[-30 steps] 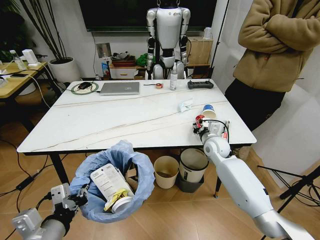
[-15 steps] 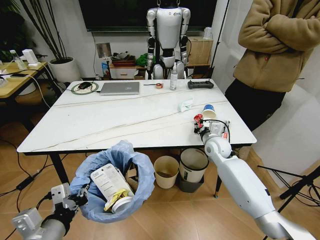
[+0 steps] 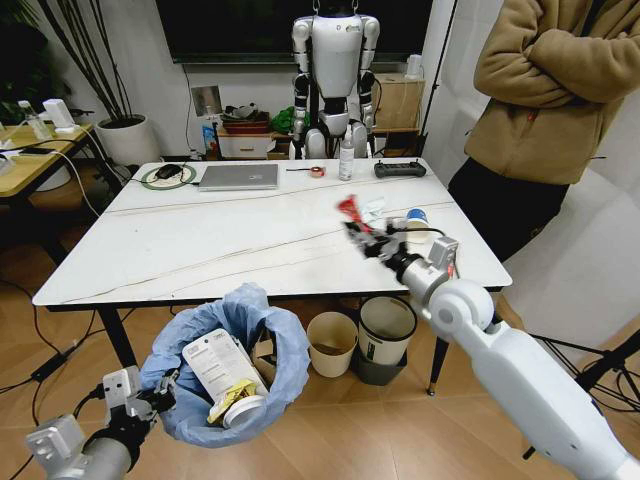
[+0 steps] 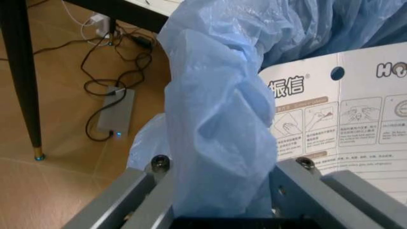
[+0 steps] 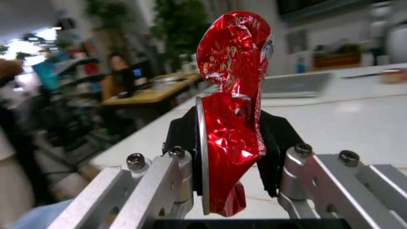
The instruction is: Pick up the trash bin and place the trash from the table into it.
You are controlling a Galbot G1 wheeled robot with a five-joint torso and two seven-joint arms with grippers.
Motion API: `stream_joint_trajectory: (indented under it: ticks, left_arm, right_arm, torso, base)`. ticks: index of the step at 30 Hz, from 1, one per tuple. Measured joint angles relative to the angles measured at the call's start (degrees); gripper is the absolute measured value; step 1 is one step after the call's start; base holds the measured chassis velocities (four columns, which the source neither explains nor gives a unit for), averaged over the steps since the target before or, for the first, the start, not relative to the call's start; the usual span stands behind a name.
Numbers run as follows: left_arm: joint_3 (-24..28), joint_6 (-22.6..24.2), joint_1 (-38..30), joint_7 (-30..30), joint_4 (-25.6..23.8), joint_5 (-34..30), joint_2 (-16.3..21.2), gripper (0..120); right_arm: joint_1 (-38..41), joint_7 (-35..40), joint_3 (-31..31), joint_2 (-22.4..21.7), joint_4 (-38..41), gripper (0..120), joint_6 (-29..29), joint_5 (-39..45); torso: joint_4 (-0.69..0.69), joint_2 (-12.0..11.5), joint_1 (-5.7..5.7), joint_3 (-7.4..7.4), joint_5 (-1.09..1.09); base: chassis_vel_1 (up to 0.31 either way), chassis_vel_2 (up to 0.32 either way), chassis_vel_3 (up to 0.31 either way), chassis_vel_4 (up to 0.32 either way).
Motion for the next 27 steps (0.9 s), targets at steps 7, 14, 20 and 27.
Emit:
stream_joint_trajectory:
  ticks: [7,14,20,27]
  left_arm:
    - [-0.47,0.29,0.19,-0.12,-0.79,-0.57,0.13,0]
    - [-0.64,0.72,-0.14,-0.72,-1.12,-1.28,0.10,0]
    - [-0.69,0.73,0.04,-0.73,-1.13,-1.32,0.15,0]
    - [-0.68,0.75,-0.10,-0.88,-1.11,-1.49,0.42,0]
  right_arm:
    - [1.19,-7.69,-12.02,-0.95,4.40,22,5.21,-0.05]
    - [2.13,-10.51,-18.79,-0.66,4.52,22,8.21,-2.11]
    - [1.31,-11.59,-20.04,-1.17,5.31,22,9.44,-3.61]
    - [-0.23,-12.66,-19.82,-2.14,6.47,26,9.63,-5.19]
  torso:
    - [0.00,0.00,0.00,0.00,-0.01]
    - [0.00,0.00,0.00,0.01,-0.01]
    - [-0.01,0.00,0.00,0.00,-0.01]
    - [-0.01,0.00,0.00,0.00,0.00]
  base:
    - [0.000,0.000,0.000,0.000]
    - [0.000,0.000,0.000,0.000]
    - [0.000,0.000,0.000,0.000]
    - [0.000,0.000,0.000,0.000]
